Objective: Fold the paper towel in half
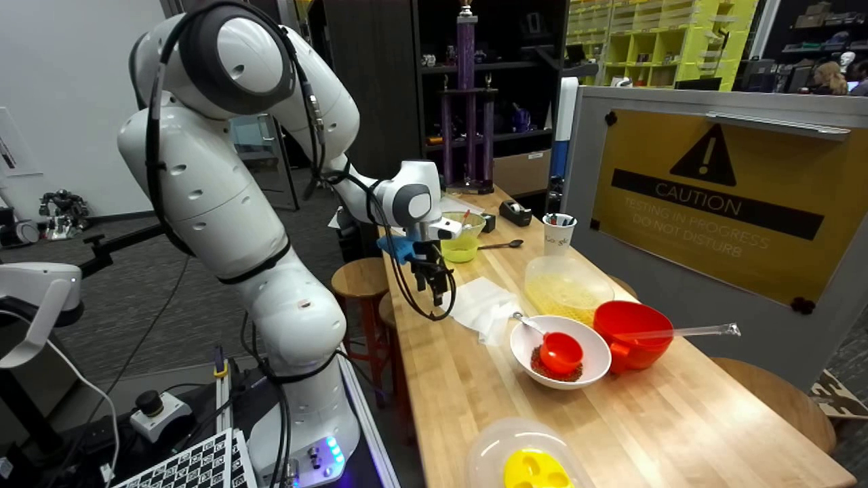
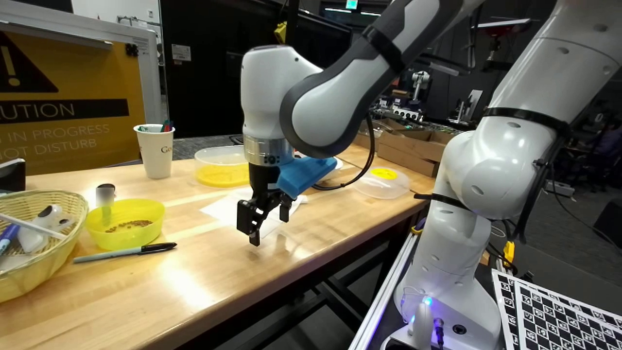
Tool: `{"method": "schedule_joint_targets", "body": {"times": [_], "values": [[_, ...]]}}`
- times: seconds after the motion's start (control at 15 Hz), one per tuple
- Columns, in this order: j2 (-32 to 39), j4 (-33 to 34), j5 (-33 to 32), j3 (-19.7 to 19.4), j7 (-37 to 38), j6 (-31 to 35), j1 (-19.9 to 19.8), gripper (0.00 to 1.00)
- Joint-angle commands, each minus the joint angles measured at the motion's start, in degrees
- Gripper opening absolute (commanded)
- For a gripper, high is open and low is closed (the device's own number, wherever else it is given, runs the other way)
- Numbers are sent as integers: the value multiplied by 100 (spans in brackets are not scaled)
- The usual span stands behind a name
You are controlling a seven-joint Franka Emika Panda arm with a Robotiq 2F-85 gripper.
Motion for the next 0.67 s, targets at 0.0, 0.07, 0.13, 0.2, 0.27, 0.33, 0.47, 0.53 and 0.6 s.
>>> {"method": "schedule_joint_targets", "body": {"times": [0.0,0.07,0.13,0.2,0.27,0.33,0.47,0.53,0.6], "values": [[35,1,22,-17,-51,10,12,100],[49,2,22,-22,-51,26,9,100],[57,2,32,-30,-58,39,10,100],[50,2,90,-63,-113,18,26,100],[77,2,108,-84,-139,47,24,100],[69,3,136,-115,-172,21,24,100],[65,3,121,-159,-198,60,-1,100],[47,3,147,-195,-249,42,5,100],[61,4,148,-217,-269,71,0,100]]}}
